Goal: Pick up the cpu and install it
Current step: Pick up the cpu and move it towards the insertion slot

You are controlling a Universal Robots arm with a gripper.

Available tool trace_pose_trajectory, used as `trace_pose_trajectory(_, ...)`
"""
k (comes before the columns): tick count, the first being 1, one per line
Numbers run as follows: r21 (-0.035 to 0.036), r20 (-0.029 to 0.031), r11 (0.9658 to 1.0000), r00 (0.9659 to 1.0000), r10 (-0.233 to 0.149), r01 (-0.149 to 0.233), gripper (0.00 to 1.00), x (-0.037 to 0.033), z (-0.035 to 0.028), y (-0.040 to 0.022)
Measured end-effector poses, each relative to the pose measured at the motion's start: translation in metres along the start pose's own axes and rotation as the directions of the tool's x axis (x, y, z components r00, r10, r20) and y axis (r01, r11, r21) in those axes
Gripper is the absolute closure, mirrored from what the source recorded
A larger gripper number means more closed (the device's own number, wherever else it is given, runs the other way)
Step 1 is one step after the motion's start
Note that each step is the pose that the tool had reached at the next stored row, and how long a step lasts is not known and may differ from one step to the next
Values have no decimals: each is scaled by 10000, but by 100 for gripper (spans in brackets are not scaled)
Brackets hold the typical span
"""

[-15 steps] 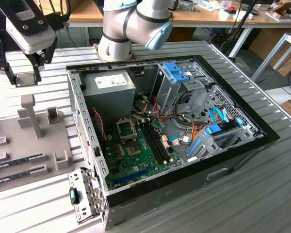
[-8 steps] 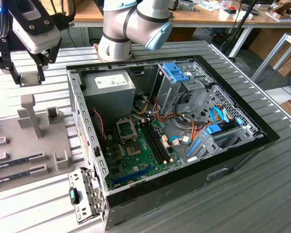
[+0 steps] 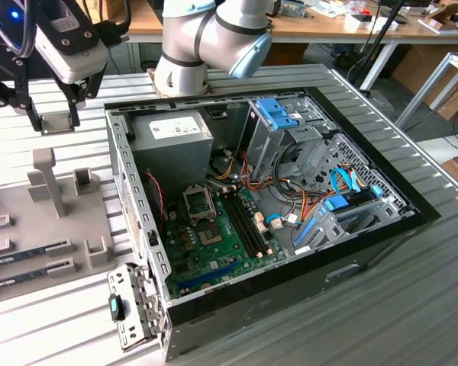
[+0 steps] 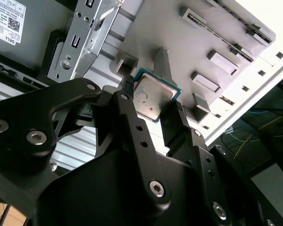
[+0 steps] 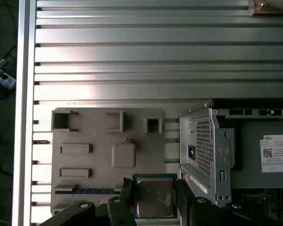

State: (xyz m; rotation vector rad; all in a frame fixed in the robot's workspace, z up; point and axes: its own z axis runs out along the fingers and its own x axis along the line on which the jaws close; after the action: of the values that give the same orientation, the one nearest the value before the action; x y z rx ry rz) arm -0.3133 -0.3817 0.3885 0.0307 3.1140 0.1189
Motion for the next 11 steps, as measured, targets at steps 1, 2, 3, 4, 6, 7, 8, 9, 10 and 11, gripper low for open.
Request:
trace_pose_trajectory(1, 1, 0, 10000, 10000, 0, 0, 53, -18, 0, 0)
trace_pose_trajectory(2, 1, 0, 10000, 10000, 0, 0, 53, -28, 0, 1)
trace_pose_trajectory(3, 0, 0, 10000, 10000, 1, -1, 53, -37, 1, 1)
trace_pose_trajectory(4, 1, 0, 10000, 10000, 1, -1, 53, -48, 1, 1)
trace_pose_trajectory(6, 0, 0, 10000, 10000, 0, 0, 53, -158, 4, 3)
trace_pose_trajectory(7, 0, 0, 10000, 10000, 0, 0, 53, -210, 5, 4)
trace_pose_trajectory(8, 1, -1, 10000, 10000, 0, 0, 53, -235, 6, 5)
trace_pose_trajectory(9, 1, -1, 10000, 10000, 0, 0, 53, -282, 7, 5)
trace_pose_trajectory(10, 1, 0, 10000, 10000, 0, 0, 53, -297, 7, 6)
trace_pose_trajectory(11, 1, 0, 10000, 10000, 0, 0, 53, -320, 8, 6)
